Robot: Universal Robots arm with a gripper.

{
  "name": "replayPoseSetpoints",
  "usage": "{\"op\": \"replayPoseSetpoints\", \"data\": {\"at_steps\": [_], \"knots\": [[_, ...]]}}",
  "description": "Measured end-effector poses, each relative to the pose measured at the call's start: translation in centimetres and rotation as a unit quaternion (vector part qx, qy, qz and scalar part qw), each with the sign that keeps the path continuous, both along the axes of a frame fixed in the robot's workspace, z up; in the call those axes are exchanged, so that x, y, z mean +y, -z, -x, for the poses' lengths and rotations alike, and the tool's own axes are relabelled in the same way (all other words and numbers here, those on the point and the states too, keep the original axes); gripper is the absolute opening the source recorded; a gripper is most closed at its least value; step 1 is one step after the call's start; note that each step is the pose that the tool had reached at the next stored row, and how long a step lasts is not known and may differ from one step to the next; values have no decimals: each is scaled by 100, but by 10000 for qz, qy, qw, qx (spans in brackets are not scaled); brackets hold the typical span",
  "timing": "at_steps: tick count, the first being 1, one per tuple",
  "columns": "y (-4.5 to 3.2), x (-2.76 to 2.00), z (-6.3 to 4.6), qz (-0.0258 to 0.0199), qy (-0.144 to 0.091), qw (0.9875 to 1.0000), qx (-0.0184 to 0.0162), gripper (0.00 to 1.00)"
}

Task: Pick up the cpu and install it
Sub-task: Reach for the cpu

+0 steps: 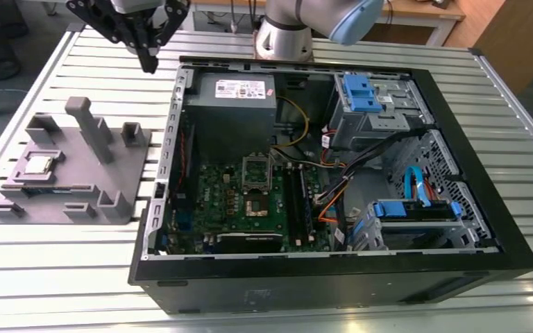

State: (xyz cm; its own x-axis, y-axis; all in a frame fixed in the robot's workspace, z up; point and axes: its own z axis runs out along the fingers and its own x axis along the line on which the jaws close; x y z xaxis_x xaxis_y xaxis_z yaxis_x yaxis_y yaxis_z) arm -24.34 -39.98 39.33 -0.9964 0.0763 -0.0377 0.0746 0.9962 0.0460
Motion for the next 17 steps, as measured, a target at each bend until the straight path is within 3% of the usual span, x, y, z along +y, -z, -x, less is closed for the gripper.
{"op": "replayPoseSetpoints", "data": {"at_steps": [11, 17], "knots": [[0, 0, 206, 0, 0, 10000, -3, 11], [0, 0, 234, 0, 0, 10000, -3, 11]]}}
